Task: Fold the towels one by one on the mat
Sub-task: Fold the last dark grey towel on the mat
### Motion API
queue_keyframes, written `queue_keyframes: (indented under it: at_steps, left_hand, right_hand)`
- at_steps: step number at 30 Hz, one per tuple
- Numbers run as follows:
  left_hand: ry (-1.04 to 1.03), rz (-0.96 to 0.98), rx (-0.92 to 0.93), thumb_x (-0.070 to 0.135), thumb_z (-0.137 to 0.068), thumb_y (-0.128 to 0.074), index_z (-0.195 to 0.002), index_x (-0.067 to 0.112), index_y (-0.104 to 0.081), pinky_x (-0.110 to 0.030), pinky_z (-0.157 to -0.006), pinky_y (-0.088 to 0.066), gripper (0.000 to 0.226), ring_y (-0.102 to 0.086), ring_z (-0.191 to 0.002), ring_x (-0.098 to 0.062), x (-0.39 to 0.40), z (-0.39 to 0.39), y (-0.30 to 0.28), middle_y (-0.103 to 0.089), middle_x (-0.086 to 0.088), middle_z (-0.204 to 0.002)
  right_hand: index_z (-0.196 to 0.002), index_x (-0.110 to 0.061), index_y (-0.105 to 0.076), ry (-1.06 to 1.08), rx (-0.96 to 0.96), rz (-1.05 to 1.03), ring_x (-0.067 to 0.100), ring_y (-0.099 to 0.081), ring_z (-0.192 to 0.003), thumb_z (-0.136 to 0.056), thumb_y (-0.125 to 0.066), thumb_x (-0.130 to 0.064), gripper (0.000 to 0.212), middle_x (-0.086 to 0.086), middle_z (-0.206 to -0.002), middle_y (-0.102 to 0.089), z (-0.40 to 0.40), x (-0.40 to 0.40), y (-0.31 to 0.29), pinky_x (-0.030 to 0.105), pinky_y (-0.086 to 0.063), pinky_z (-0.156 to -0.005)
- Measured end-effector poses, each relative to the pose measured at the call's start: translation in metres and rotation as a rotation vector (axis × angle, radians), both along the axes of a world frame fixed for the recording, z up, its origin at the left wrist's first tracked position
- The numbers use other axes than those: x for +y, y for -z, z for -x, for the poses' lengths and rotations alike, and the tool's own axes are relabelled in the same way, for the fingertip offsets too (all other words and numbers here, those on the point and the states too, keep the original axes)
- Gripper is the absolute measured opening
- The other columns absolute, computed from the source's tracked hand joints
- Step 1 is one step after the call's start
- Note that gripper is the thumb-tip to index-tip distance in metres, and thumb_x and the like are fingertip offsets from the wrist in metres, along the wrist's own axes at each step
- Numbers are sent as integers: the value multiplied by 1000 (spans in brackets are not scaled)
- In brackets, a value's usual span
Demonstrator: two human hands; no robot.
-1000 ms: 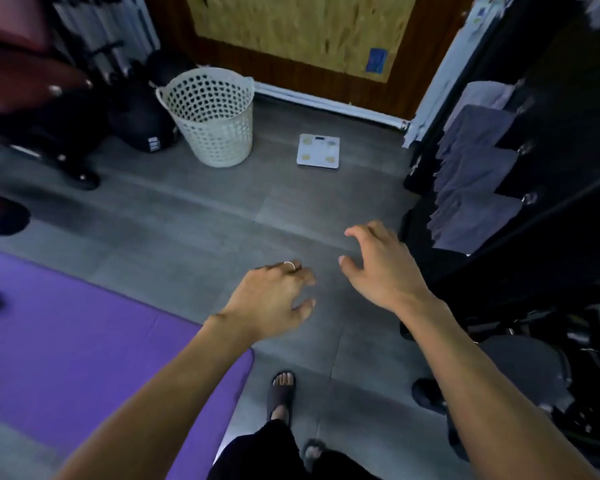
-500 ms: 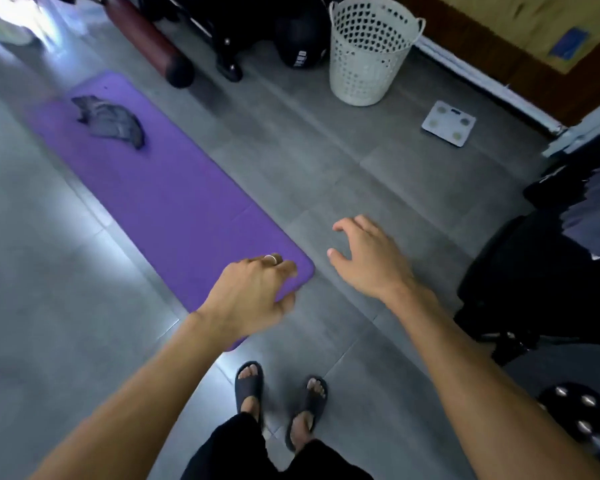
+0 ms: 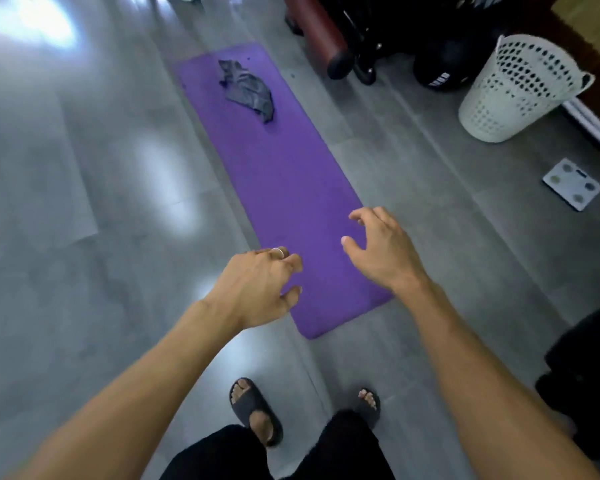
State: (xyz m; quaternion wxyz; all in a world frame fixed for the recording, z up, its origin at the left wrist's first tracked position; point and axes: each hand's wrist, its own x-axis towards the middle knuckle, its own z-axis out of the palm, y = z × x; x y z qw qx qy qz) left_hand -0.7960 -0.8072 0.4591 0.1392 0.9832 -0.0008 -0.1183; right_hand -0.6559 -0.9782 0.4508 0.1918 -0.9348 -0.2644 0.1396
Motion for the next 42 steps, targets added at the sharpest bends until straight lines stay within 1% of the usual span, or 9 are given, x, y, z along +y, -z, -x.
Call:
queue_keyframes:
  at_steps: [4, 9, 15, 22, 27, 30, 33, 38, 42]
  left_hand:
    - [-72, -12, -7, 42, -92, -48, -123, 22, -55, -32, -74, -49, 37, -62, -98, -25, 86, 22, -7, -60, 3, -114]
    - [-156, 9, 6, 40, -91, -50, -122, 23, -55, -36, -72, -52, 36, -63, -94, -25, 184, 18, 0, -62, 1, -109]
    - [-255, -9, 22, 42, -92, -49, -124, 24, -55, -32, -74, -51, 37, -62, -100, -21, 312, -17, 6, -61, 5, -114]
    - [-230, -27, 66, 42, -92, -46, -125, 25, -52, -30, -72, -50, 38, -62, -97, -23, 465, -76, 3, -60, 4, -117]
    - [-170, -36, 86, 43, -91, -47, -123, 24, -53, -32, -71, -51, 37, -62, -98, -24, 586, -140, 21, -60, 5, -114]
    - [-96, -14, 103, 43, -91, -48, -125, 24, -52, -37, -75, -54, 39, -63, -98, -25, 654, -187, 28, -60, 3, -115]
    - [-1, -49, 139, 42, -91, -47, -126, 23, -51, -37, -78, -54, 40, -63, -94, -26, 713, -237, 37, -60, 2, -116]
    - [97, -65, 151, 41, -89, -48, -120, 22, -54, -35, -76, -53, 37, -63, -96, -25, 780, -334, 60, -61, 3, -110]
    - [156, -73, 152, 40, -90, -48, -120, 22, -53, -35, -76, -53, 36, -62, -97, -24, 813, -426, 101, -60, 3, -110]
  right_hand:
    - [-123, -14, -55, -60, -1, -15, 30, -55, -110, -88, -61, -31, 40, 9, -118, -55, 9, 101, -2, 44, -45, -95]
    - [-123, -14, -54, -121, -11, -33, 28, -55, -111, -88, -61, -32, 40, 9, -119, -55, -6, 213, 2, 43, -46, -94]
    - [-125, -14, -54, -168, 22, -34, 28, -54, -112, -89, -61, -31, 40, 8, -120, -55, -45, 352, 17, 44, -46, -93]
    - [-125, -14, -54, -190, 28, -20, 29, -54, -112, -89, -61, -32, 41, 10, -121, -55, -111, 512, 5, 44, -46, -94]
    - [-124, -14, -54, -135, 21, 1, 29, -54, -111, -89, -61, -31, 40, 9, -120, -56, -167, 616, 16, 43, -46, -92]
    - [-124, -14, -54, -49, 30, 11, 30, -55, -110, -89, -61, -30, 40, 10, -120, -55, -201, 667, 27, 44, -46, -92]
    - [-125, -14, -53, 15, 47, 9, 30, -54, -110, -89, -60, -31, 40, 10, -121, -54, -238, 714, 37, 42, -46, -92]
    - [-127, -15, -51, 109, 91, -5, 26, -52, -115, -91, -59, -32, 40, 7, -126, -52, -318, 771, 63, 40, -45, -93]
    - [-127, -15, -51, 160, 137, 8, 25, -50, -118, -92, -58, -31, 39, 6, -127, -52, -396, 799, 106, 40, -44, -95]
